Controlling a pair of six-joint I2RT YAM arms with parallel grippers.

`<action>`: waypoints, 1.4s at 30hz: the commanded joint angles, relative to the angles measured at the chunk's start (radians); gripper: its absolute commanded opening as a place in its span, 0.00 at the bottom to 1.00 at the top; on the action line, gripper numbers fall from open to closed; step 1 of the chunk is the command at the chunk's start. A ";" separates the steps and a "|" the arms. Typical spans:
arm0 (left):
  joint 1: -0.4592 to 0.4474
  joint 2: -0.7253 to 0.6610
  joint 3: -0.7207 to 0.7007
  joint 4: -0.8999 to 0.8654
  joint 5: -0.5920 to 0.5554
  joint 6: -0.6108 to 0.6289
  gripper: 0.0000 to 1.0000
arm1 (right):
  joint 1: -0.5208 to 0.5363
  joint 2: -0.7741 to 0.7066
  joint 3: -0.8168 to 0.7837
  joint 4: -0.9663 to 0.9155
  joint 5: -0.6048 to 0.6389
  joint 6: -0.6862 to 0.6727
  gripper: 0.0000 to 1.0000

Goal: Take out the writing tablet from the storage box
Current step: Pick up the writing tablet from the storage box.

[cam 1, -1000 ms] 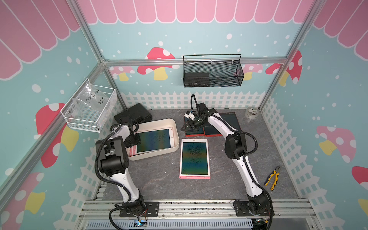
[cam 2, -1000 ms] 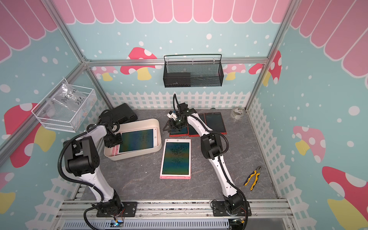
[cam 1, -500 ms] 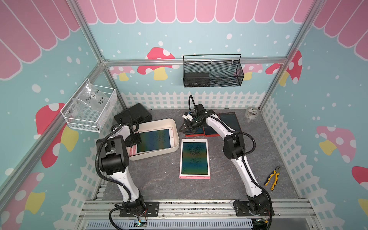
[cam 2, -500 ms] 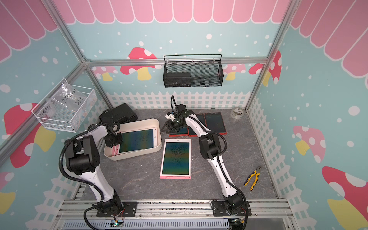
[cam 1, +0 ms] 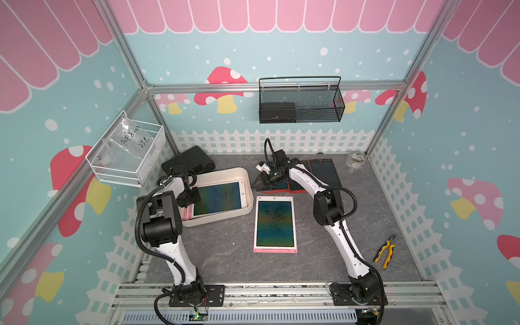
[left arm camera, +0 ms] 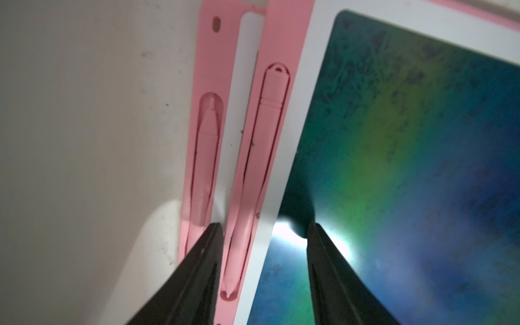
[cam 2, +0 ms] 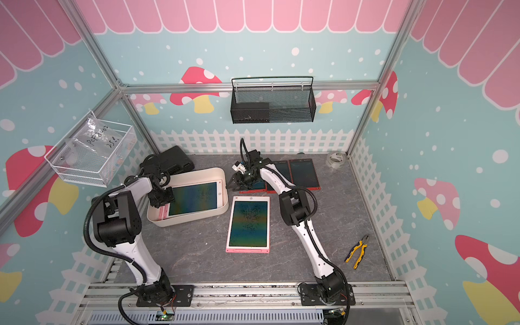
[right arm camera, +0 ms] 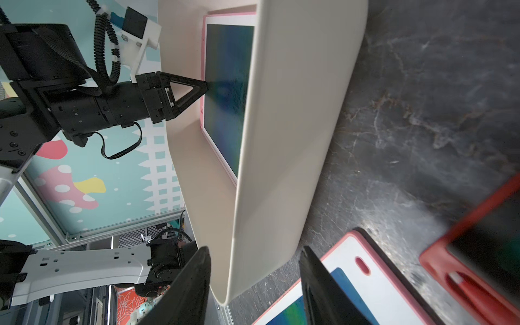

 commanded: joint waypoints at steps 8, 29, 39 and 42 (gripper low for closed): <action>-0.019 0.007 -0.032 -0.026 0.090 0.000 0.49 | 0.054 0.050 0.042 0.055 -0.085 0.035 0.54; -0.031 -0.116 -0.096 0.073 0.524 -0.046 0.47 | 0.070 0.067 0.053 0.080 -0.148 0.049 0.52; -0.031 -0.199 -0.106 0.098 0.630 -0.027 0.42 | 0.069 0.072 0.058 0.086 -0.166 0.049 0.51; -0.028 -0.209 -0.106 0.100 0.672 -0.036 0.42 | 0.069 0.074 0.058 0.088 -0.168 0.049 0.51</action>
